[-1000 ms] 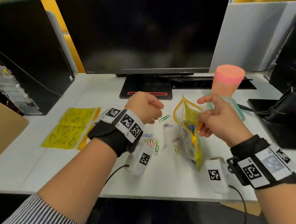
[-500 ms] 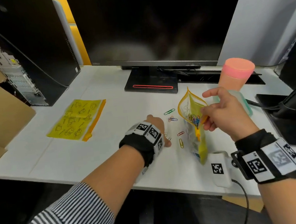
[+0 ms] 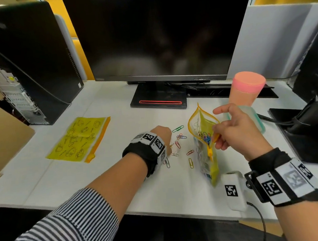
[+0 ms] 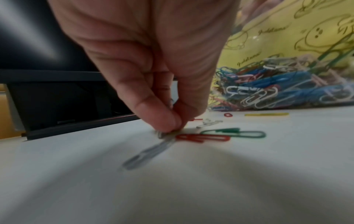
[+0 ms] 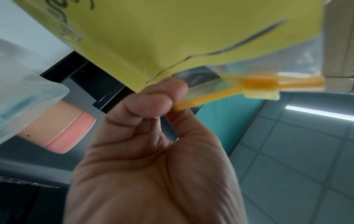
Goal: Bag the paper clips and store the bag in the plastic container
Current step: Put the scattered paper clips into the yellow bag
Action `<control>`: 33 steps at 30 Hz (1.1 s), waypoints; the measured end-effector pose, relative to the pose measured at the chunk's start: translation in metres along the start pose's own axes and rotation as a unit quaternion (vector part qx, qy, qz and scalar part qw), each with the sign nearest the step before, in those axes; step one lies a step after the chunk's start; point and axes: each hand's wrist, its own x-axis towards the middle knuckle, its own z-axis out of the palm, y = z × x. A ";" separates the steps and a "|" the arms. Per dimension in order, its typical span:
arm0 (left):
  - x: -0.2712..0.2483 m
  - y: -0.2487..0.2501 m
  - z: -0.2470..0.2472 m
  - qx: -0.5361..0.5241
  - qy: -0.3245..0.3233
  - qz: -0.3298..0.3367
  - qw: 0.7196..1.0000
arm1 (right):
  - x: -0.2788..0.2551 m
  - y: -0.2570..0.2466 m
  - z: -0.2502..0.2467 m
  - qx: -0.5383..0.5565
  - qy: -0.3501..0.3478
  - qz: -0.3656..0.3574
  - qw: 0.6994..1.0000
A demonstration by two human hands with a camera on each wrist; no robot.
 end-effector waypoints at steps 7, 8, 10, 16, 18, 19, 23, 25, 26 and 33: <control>-0.012 -0.008 -0.019 -0.091 0.042 -0.003 0.995 | 0.003 0.000 -0.003 -0.006 0.000 0.002 1.000; -0.017 -0.008 -0.026 -0.156 0.081 -0.001 0.984 | 0.002 0.001 -0.003 -0.007 0.000 0.003 1.000; -0.032 0.000 -0.042 -0.312 0.159 0.018 0.937 | 0.003 0.002 -0.001 -0.009 -0.001 0.002 1.000; -0.044 0.042 -0.065 -0.493 0.152 0.083 0.852 | 0.005 0.001 0.004 -0.020 0.005 -0.009 1.000; -0.042 0.046 -0.060 -0.427 0.133 0.085 0.890 | 0.005 0.001 0.004 -0.016 0.008 -0.012 1.000; -0.042 0.046 -0.057 -0.406 0.130 0.082 0.901 | 0.006 0.002 0.004 -0.013 0.011 -0.014 1.000; -0.049 0.037 -0.058 -0.383 0.221 0.043 0.896 | 0.009 -0.007 0.005 -0.002 0.037 -0.038 0.999; -0.050 0.027 -0.062 -0.352 0.218 -0.001 0.910 | 0.013 -0.020 0.007 0.003 0.037 -0.067 0.997; -0.051 0.022 -0.063 -0.346 0.191 -0.019 0.918 | 0.015 -0.028 0.010 0.007 0.031 -0.084 0.996; -0.057 -0.025 -0.088 -0.506 0.151 -0.042 0.848 | 0.025 -0.066 0.036 0.071 -0.035 -0.161 0.984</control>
